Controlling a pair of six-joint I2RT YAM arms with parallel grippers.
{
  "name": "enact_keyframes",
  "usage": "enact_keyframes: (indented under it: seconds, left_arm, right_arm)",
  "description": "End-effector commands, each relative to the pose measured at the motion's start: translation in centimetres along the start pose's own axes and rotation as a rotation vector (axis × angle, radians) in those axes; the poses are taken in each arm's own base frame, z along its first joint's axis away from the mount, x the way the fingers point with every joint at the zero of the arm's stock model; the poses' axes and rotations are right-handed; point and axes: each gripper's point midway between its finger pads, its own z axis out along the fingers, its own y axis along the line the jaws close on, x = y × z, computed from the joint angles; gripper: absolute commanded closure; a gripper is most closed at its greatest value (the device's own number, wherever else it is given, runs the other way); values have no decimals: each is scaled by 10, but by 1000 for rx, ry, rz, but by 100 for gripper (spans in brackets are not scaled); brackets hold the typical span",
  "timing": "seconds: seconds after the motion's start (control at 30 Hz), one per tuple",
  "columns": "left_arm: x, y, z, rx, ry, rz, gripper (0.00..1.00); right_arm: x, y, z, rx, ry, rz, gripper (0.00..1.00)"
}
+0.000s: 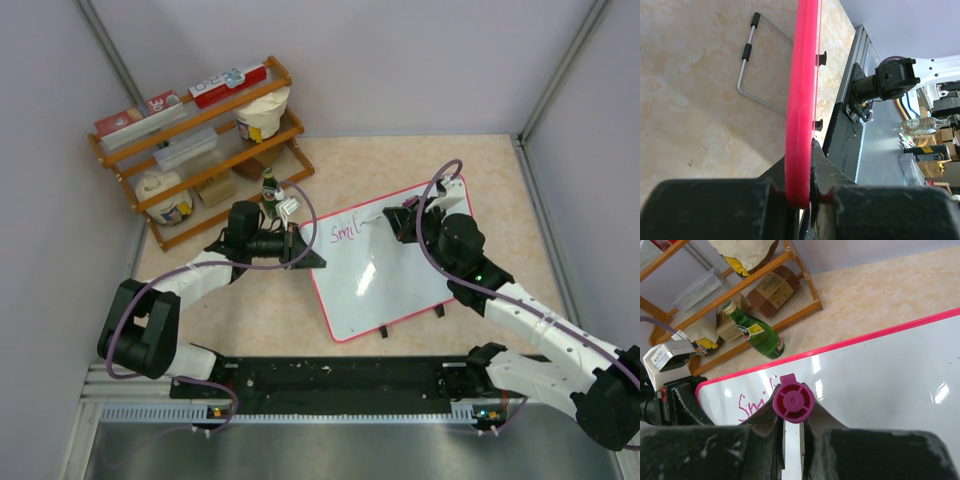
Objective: Write a sentence on the whiteboard
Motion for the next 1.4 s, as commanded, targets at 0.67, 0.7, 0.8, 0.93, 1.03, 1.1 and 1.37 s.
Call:
enact_keyframes:
  seconds: [0.67,0.7,0.8,0.93,1.03,1.1,1.37]
  left_arm:
    - [50,38,6,-134,117,71,100]
    - [50,38,6,-134,116,72,100]
    - [50,38,6,-133,117,72,100]
    - [50,38,6,-133,116,74,100]
    - [50,38,6,-131,118,73,100]
    - [50,37,6,-131,117,72,100]
    - [49,37,6,-130,118,75,100]
  right_arm:
    - [-23,-3,6,45,-63,17,100]
    - [-24,-2,6,42,-66,17,100]
    - [-26,0,7,35,-69,19,100]
    - [-25,3,9,23,-61,19,100]
    - [-24,6,11,7,-52,17,100]
    - [-21,8,11,-2,-33,11,100]
    - [1,1,9,5,41,-6,100]
